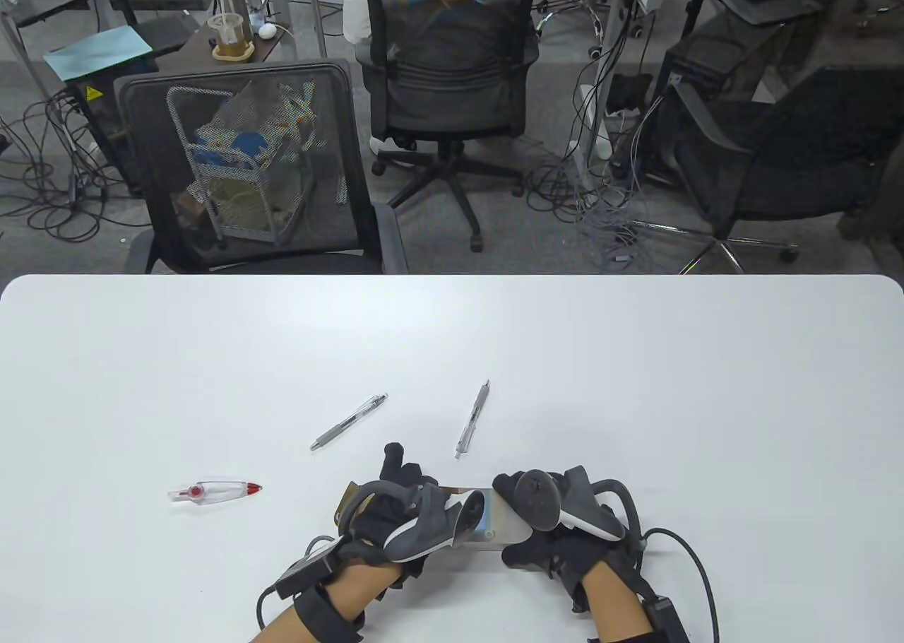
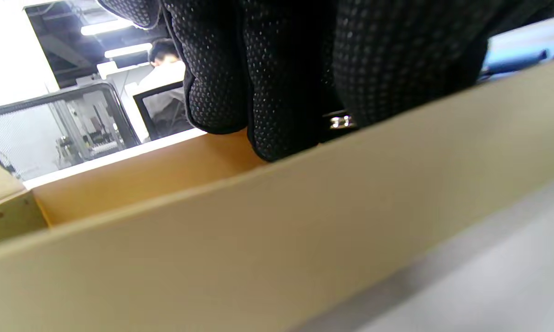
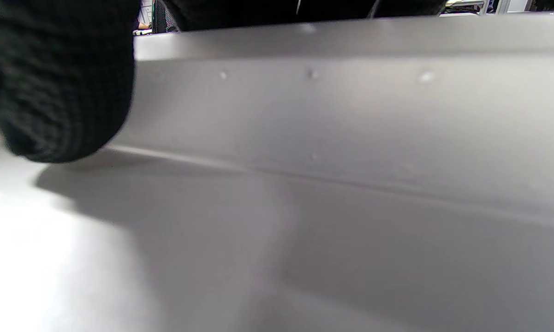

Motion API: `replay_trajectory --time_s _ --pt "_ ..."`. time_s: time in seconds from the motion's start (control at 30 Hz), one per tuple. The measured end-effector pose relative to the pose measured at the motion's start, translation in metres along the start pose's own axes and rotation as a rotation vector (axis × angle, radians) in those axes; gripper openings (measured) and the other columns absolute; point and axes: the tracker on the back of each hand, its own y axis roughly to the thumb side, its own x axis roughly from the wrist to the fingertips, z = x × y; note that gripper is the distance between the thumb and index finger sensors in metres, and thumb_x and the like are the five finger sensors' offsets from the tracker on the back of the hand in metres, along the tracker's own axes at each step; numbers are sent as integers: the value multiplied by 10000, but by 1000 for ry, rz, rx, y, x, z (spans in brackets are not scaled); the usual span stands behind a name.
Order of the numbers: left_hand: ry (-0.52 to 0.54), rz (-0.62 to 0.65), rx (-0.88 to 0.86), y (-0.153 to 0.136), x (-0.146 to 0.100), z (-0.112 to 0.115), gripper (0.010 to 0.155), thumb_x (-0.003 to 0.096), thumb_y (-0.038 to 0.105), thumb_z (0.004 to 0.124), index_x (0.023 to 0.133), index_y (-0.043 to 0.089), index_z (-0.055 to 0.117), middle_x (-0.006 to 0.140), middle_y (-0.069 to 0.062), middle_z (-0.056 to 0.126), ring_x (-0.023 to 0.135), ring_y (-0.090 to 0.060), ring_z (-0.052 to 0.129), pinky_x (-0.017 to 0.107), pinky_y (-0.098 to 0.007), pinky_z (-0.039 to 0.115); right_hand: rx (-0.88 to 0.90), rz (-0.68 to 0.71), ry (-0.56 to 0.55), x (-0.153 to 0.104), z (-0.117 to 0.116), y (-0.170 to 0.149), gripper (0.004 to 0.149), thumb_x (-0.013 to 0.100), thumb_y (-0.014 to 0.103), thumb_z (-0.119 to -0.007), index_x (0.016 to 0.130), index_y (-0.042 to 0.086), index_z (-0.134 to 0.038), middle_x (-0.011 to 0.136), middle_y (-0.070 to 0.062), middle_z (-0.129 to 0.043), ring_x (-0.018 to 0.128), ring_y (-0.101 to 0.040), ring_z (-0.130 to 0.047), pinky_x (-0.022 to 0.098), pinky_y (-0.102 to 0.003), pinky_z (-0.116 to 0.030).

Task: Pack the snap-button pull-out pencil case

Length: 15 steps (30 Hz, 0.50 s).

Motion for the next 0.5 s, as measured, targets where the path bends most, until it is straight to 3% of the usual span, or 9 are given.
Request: replay_trajectory --time_s 0.23,0.37,0.5 --pt "14 5 90 11 -1 4 478 273 465 955 740 367 980 726 131 1059 789 -153 1008 840 -566 526 9 0 7 0 0 -1 960 241 644 -902 1062 422 -458 1151 121 -592 1036 -251 -662 783 -579 -513" --pt "-32 41 124 11 -4 5 502 320 458 910 813 367 931 800 134 1019 852 -156 968 853 -566 498 15 0 8 0 0 -2 961 242 648 -899 1062 426 -451 1150 121 -588 1038 -248 -652 785 -576 -503" --pt "-61 72 -53 -18 -13 -4 543 331 457 898 871 401 870 897 145 951 936 -156 911 855 -564 488 29 0 13 0 -1 -4 962 243 648 -899 1063 430 -446 1152 122 -580 1040 -247 -642 786 -576 -492"
